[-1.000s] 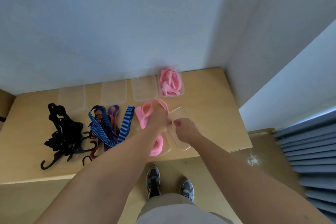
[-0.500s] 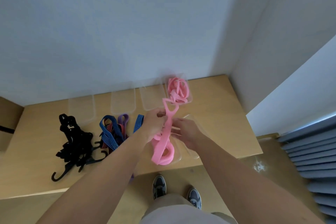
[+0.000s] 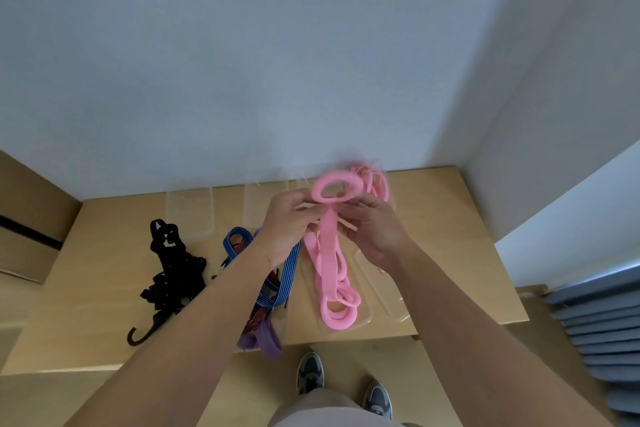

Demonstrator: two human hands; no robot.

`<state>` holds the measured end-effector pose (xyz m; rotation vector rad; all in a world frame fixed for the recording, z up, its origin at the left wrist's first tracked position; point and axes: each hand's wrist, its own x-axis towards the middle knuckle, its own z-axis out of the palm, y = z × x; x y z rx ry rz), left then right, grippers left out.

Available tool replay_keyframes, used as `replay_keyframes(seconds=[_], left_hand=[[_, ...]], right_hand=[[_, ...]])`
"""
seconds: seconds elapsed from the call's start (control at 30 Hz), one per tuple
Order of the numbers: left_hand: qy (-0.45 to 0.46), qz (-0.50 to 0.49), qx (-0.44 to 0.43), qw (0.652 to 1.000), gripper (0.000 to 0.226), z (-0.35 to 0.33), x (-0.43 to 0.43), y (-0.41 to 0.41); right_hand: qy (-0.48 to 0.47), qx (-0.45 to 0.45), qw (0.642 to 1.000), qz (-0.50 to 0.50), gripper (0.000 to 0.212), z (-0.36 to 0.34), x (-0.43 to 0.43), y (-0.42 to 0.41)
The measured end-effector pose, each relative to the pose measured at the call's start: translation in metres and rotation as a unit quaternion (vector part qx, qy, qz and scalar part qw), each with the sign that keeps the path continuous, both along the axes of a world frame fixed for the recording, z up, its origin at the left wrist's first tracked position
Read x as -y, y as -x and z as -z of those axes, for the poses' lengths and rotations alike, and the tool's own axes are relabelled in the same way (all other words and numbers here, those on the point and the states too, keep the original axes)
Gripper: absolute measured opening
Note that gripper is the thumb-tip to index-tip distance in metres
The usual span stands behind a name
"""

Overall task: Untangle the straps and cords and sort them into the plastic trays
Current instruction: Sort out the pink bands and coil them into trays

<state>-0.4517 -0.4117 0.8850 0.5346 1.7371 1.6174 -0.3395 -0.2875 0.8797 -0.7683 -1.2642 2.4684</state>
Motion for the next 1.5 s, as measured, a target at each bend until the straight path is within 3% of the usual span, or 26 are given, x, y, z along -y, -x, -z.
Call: replay_keyframes(seconds=[0.17,0.3,0.5,0.67,0.8,1.0,1.17,1.5], left_hand=[[-0.046,0.008,-0.059,0.997,0.025,-0.032,0.005,0.002],[-0.077,0.022,-0.112,0.990,0.021,-0.050,0.010,0.005],[-0.088,0.012,-0.119,0.989,0.016,-0.077,0.016,0.014],[-0.095,0.024,-0.056,0.994,0.020,-0.100,0.021,0.028],[-0.077,0.062,-0.105,0.990,0.021,-0.116,0.026,0.034],[-0.115,0.041,-0.203,0.972,0.013,-0.143,0.027,0.041],[-0.147,0.024,-0.255,0.955,0.005,-0.165,0.023,0.038],[-0.173,0.042,-0.258,0.950,0.019,-0.181,0.019,0.044]], right_hand=[[-0.004,0.001,0.999,-0.045,0.016,-0.029,-0.004,-0.001],[-0.132,0.036,0.983,-0.126,0.029,-0.047,-0.004,-0.006],[-0.215,-0.001,0.976,-0.048,0.019,-0.075,0.009,0.001],[-0.307,-0.019,0.951,-0.003,0.016,-0.104,0.018,0.008],[-0.359,-0.028,0.933,0.014,0.014,-0.128,0.020,0.014],[-0.351,-0.065,0.934,0.022,0.010,-0.157,0.026,0.017],[-0.399,-0.074,0.914,0.021,0.014,-0.178,0.022,0.015],[-0.413,-0.091,0.905,0.052,0.008,-0.198,0.023,0.019]])
